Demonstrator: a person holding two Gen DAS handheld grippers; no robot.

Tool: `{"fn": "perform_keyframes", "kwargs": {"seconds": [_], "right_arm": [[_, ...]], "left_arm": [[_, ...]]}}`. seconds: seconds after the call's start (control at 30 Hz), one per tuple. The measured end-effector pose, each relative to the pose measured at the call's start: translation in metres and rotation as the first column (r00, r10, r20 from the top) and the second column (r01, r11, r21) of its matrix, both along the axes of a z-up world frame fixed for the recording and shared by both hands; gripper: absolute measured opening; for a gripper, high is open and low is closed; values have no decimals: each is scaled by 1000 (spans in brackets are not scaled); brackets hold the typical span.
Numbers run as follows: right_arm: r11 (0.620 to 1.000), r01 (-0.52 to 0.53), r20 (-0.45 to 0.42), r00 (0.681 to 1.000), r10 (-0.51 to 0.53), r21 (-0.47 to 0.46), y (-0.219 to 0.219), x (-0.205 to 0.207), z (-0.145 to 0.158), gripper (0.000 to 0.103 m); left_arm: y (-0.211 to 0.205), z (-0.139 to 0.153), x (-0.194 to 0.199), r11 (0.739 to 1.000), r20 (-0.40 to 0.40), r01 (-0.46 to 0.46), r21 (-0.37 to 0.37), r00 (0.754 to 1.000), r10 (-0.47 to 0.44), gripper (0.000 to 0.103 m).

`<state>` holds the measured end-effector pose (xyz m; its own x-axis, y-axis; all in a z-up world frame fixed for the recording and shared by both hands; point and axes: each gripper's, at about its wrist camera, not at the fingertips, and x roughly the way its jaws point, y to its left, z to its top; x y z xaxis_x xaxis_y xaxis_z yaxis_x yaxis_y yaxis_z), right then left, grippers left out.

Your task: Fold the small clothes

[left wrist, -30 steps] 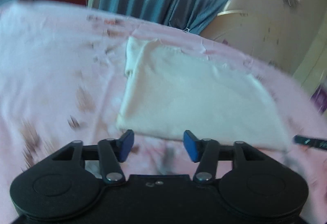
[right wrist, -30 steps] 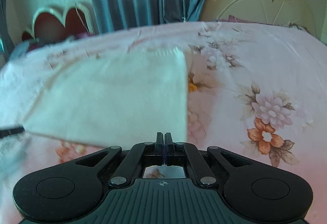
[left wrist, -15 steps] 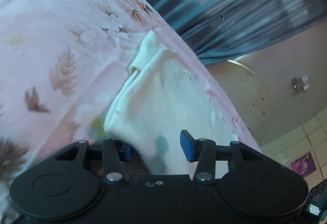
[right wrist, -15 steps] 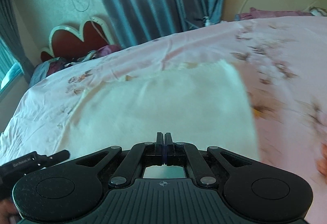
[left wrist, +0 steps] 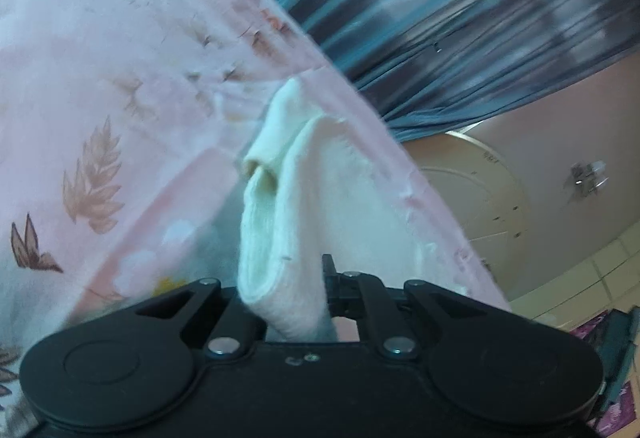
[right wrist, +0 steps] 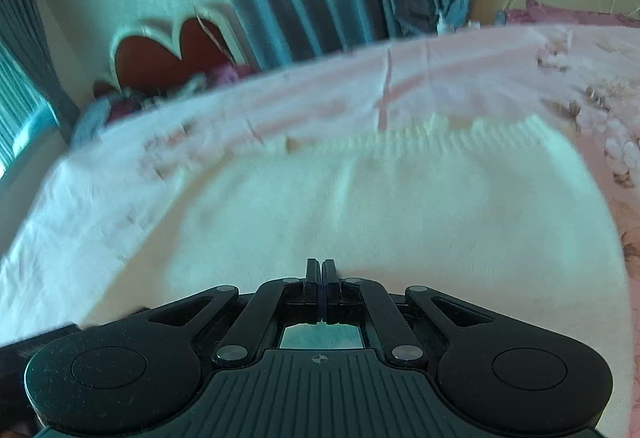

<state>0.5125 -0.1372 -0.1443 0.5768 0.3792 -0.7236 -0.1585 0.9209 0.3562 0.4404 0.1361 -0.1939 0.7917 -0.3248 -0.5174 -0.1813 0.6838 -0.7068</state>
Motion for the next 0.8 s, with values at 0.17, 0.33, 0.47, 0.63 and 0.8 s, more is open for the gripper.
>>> {"fn": "perform_keyframes", "kwargs": {"seconds": [0.17,0.33,0.47,0.63,0.8], "right_arm": [[1000,-3,-1,1000,3,29,-5,1,-4,0],[997,-22,-3,1000,22,74,-14,4,-8,0],[979,19,-7,1000,-18,201,-42,3,0,0],[950,129,33,989,-144,284,-118,-12,17,0],[924,197,46,974,-223,328,-193,-30,31,0]], "left_arm": [[0,-3,3,1000,-24,-24,8,999,25,10],[-17,28,3,989,7,17,147,1000,-18,7],[-57,71,10,953,37,97,288,993,-112,7],[-124,113,16,876,58,206,437,965,-256,7],[-207,125,12,769,24,308,560,922,-387,7]]}}
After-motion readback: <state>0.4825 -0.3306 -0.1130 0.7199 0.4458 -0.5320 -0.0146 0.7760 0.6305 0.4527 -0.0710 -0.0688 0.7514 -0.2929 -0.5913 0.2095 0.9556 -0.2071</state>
